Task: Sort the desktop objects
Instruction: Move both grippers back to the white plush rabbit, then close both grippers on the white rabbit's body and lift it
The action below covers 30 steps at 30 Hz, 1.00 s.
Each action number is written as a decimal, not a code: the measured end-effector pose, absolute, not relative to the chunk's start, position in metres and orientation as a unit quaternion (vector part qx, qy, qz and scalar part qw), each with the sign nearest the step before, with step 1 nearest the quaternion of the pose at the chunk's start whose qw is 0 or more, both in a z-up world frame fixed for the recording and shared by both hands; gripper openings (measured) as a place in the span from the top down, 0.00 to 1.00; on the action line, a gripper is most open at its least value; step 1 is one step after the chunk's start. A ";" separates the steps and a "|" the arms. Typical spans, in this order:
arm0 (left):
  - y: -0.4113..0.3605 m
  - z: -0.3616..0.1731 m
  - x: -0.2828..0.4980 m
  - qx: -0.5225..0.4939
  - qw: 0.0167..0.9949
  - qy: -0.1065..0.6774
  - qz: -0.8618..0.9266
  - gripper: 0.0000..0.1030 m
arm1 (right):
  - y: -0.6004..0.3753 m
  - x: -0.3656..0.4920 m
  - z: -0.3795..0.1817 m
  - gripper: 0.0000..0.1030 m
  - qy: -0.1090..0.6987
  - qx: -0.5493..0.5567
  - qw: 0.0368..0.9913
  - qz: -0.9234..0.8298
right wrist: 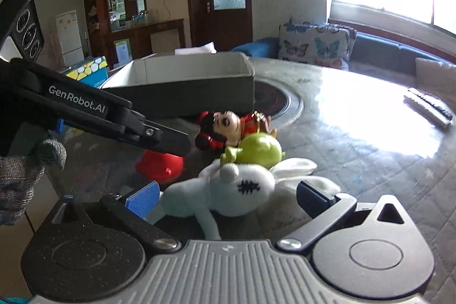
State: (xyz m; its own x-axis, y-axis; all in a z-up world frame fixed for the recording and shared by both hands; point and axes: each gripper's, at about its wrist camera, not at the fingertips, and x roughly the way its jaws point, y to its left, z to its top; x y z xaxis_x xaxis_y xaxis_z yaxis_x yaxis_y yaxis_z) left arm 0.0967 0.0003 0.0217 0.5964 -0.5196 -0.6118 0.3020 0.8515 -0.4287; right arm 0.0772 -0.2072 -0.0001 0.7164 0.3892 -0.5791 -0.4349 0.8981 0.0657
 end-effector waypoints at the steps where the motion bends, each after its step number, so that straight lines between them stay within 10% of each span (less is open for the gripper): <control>1: -0.002 0.021 0.097 -0.138 0.881 0.385 -0.236 0.68 | -0.207 0.078 -0.002 0.00 0.307 -0.037 0.924 0.225; 30: -0.033 -0.003 0.104 -0.111 0.851 0.430 -0.280 0.68 | -0.210 0.085 -0.020 0.01 0.330 -0.023 0.916 0.229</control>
